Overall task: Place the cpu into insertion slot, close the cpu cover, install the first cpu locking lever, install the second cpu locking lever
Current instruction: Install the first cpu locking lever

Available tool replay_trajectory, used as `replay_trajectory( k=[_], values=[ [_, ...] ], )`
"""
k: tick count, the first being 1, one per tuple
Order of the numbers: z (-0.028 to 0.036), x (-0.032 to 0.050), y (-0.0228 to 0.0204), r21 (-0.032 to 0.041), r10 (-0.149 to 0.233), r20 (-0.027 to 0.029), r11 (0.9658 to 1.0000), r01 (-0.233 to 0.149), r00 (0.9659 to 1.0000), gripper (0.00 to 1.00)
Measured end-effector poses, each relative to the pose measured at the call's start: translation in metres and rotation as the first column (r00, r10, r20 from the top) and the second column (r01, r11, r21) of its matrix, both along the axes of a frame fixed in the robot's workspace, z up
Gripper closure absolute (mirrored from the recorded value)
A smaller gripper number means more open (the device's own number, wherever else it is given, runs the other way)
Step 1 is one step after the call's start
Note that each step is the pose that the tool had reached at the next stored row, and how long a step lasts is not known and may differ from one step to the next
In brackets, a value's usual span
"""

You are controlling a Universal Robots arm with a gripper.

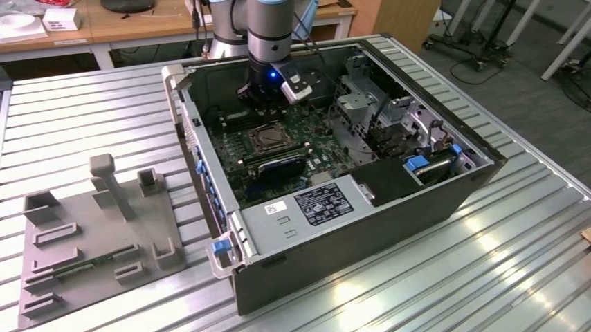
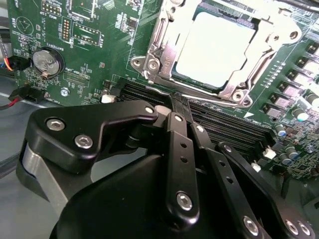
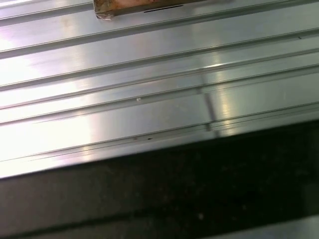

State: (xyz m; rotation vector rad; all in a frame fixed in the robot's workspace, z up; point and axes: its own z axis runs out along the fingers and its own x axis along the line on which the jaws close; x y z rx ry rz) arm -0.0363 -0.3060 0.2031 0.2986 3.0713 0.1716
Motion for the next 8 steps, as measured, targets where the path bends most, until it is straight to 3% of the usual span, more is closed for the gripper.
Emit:
replay_trajectory(
  k=[8],
  values=[
    [0.0001, 0.0011, -0.0007, -0.001, 0.0, 0.0001, 1.0, 0.0, 1.0, 0.89]
  ],
)
